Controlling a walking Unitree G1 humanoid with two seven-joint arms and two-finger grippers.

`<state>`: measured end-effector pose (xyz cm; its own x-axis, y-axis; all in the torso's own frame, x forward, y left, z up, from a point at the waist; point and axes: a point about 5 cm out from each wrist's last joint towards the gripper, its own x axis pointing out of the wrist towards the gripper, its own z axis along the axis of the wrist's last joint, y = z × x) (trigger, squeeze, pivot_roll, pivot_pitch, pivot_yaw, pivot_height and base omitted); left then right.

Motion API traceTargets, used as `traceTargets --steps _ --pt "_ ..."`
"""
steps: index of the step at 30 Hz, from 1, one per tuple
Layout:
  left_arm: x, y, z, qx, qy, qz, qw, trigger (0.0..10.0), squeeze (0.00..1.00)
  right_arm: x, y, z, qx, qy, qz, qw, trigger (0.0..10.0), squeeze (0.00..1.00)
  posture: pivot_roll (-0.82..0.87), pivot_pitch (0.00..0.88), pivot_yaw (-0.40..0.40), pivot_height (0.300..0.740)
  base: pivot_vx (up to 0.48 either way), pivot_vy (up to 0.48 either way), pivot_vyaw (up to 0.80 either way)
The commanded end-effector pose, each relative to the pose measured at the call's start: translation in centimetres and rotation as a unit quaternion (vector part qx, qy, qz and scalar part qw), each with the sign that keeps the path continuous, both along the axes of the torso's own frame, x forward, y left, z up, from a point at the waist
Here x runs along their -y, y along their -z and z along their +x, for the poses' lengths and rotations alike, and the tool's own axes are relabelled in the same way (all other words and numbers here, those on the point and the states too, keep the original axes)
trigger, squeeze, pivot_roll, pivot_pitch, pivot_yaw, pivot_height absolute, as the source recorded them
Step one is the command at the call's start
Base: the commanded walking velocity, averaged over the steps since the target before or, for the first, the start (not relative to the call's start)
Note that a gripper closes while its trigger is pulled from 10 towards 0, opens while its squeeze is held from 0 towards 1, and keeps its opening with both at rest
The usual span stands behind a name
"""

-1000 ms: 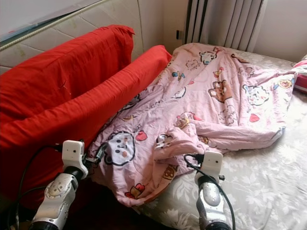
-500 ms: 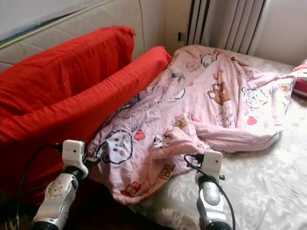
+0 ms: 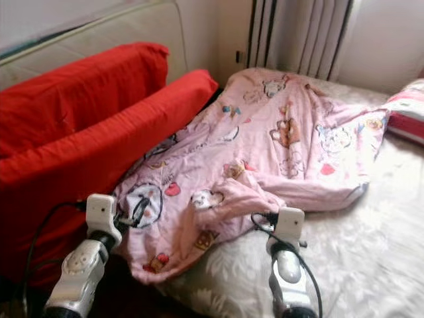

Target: Clean up the room

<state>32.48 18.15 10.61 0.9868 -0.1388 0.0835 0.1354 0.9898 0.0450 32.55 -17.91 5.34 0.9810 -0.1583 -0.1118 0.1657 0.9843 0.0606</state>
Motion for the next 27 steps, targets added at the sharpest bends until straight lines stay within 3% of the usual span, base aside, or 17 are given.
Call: traceTargets --steps 1,27 --pt "-0.65 0.03 -0.21 0.002 -0.007 0.005 1.000 10.0 0.00 -0.36 0.04 -0.01 0.000 -0.004 0.001 1.000 10.0 0.00 0.02 0.180 0.029 0.740 0.000 0.000 0.00" --pt "-0.65 -0.09 -0.20 0.007 -0.005 -0.001 1.000 10.0 0.00 -0.24 -0.27 0.11 0.010 0.002 0.003 1.000 10.0 0.00 0.02 0.175 0.029 0.740 0.000 0.000 0.00"
